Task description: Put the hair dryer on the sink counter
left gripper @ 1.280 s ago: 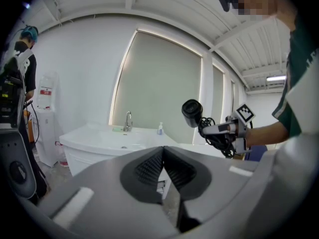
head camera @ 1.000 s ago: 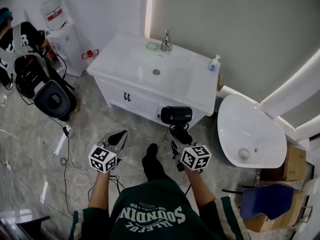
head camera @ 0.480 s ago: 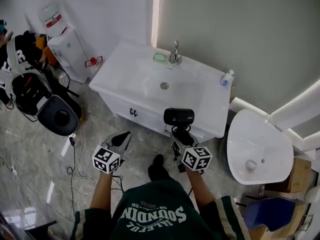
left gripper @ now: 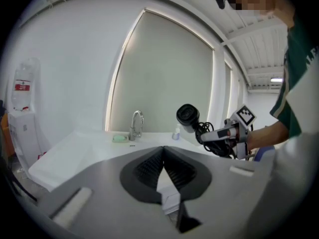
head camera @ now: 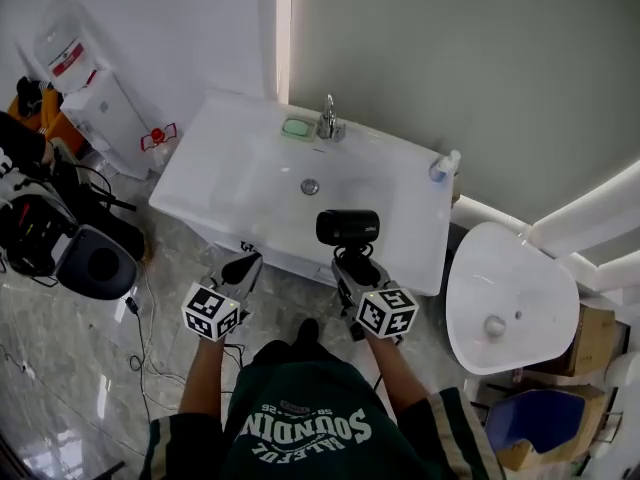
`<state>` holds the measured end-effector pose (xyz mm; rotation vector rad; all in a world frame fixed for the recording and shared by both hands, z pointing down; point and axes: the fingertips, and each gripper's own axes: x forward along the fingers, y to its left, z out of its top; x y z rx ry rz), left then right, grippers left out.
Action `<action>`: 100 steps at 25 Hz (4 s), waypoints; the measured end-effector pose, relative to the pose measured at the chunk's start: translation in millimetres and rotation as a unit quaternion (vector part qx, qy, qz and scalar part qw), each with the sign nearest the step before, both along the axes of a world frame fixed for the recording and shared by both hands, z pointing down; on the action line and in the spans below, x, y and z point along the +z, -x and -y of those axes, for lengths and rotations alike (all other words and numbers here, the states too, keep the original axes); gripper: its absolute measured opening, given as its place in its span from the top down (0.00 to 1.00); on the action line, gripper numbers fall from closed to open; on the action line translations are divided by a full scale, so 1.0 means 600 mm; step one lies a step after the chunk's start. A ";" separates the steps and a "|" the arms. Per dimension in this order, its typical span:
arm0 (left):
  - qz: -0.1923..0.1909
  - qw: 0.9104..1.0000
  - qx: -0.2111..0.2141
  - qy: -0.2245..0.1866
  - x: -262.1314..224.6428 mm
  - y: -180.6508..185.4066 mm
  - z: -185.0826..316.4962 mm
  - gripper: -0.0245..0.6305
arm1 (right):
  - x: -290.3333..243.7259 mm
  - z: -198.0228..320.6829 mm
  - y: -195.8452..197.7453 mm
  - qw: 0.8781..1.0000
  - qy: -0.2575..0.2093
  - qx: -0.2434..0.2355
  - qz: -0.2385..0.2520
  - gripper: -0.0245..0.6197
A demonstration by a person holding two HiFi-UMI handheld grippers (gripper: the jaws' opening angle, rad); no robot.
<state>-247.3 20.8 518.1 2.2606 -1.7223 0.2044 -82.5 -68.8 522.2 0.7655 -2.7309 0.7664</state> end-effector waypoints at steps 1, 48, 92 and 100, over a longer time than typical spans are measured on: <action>0.000 1.000 0.009 -0.003 -0.004 -0.005 0.020 0.88 | -0.001 0.011 -0.001 1.000 0.000 0.006 -0.001 0.65; -0.045 0.926 0.374 0.025 0.066 -0.296 0.484 0.88 | 0.097 0.203 -0.327 0.935 0.042 0.338 -0.101 0.65; -0.028 0.943 0.312 0.115 0.168 -0.147 0.494 0.88 | 0.360 0.500 -0.311 0.929 0.160 0.243 -0.230 0.65; -0.024 0.943 0.308 0.121 0.175 -0.134 0.487 0.88 | 0.376 0.501 -0.316 0.923 0.164 0.239 -0.252 0.65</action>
